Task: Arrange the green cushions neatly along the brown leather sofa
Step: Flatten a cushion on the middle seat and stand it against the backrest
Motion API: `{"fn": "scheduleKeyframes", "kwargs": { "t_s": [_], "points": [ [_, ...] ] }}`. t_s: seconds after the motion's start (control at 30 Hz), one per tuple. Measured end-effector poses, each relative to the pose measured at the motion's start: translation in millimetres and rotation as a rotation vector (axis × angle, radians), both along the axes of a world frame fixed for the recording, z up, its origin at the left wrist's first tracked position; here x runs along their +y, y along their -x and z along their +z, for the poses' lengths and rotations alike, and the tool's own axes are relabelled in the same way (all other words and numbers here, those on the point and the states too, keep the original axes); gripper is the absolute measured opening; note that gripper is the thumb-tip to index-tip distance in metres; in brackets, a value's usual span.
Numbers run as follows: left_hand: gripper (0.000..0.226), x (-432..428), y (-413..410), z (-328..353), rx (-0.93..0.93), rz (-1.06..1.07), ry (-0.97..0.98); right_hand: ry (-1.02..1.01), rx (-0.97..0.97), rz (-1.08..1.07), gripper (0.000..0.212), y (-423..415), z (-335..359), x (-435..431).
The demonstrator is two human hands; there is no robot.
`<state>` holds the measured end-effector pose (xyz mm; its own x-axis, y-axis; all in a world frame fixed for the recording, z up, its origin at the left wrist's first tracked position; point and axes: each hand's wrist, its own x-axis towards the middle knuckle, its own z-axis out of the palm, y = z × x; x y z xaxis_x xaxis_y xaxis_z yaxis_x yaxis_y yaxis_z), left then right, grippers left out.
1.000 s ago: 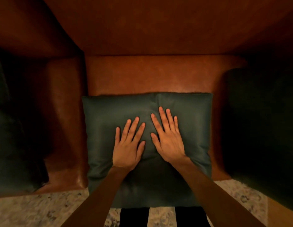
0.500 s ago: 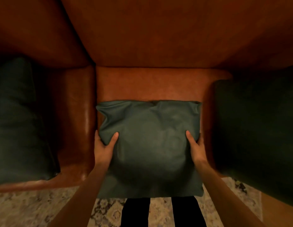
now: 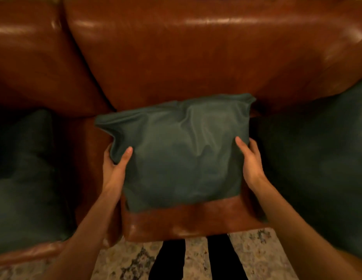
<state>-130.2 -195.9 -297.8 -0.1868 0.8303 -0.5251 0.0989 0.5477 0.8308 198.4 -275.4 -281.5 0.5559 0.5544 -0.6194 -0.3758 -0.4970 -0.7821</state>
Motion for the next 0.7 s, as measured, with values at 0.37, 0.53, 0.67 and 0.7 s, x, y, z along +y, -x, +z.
{"fn": "scheduleKeyframes", "kwargs": {
  "t_s": [0.37,0.53,0.67,0.7],
  "points": [
    [0.077,93,-4,33,-0.123,-0.188,0.029,0.025,0.047,0.112,0.057,-32,62,50],
    [0.071,135,5,57,0.105,-0.336,0.005,0.055,-0.002,0.187,0.120,-49,90,88],
    [0.033,162,-4,82,0.389,-0.413,-0.147,0.154,-0.124,0.275,0.138,-68,76,119],
    [0.037,168,-5,85,0.441,-0.422,-0.190,0.164,-0.168,0.284,0.129,-72,72,121]
  ]
}}
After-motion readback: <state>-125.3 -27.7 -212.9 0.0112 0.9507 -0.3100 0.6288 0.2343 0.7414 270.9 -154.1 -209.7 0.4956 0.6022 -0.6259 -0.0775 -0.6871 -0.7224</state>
